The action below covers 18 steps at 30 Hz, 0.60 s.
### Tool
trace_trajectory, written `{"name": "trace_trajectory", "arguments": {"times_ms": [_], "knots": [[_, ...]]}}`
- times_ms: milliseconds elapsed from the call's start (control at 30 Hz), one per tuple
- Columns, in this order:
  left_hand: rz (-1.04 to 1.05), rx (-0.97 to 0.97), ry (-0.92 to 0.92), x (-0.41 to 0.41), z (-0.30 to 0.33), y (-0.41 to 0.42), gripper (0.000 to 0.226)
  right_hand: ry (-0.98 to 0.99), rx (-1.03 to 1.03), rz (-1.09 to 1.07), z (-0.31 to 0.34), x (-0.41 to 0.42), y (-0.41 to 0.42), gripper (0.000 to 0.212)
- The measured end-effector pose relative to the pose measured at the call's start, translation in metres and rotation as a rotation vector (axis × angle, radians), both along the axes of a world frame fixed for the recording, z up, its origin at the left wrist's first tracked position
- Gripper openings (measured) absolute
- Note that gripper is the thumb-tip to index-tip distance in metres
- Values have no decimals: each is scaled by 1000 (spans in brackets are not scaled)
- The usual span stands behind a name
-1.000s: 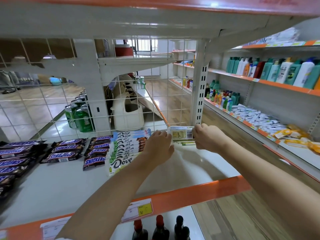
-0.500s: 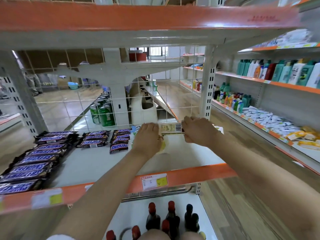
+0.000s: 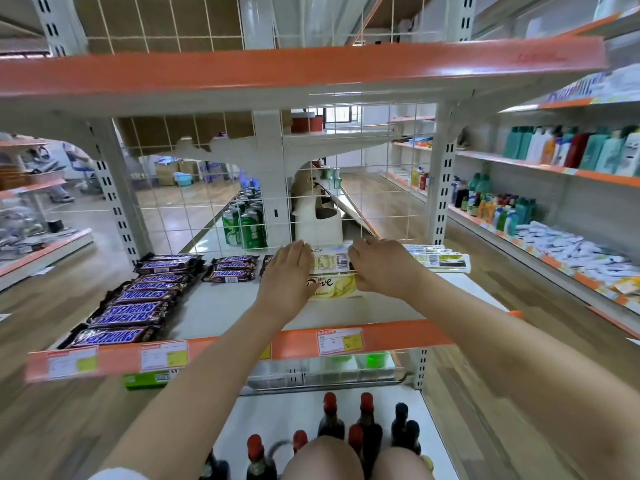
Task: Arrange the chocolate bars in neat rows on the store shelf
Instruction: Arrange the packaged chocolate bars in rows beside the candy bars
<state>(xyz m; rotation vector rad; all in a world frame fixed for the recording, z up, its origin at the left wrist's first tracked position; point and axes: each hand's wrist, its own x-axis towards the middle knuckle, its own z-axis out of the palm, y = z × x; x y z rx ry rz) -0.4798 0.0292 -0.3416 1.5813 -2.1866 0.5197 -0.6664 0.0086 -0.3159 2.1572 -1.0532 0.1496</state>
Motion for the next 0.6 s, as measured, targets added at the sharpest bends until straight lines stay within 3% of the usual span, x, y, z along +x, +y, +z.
{"name": "trace_trajectory", "arguments": {"times_ms": [233, 367, 500, 600], "knots": [[-23, -114, -80, 6, 1, 0, 66, 32, -93, 20, -1, 12, 6, 36], [-43, -88, 25, 5, 2, 1, 55, -9, -155, 66, 1, 3, 3, 38], [-29, -112, 54, 11, 1, -1, 54, -65, -117, 5, 8, -16, 6, 58], [-59, -145, 32, 14, -1, 0, 53, -136, 29, -55, 5, -24, 8, 54]]}}
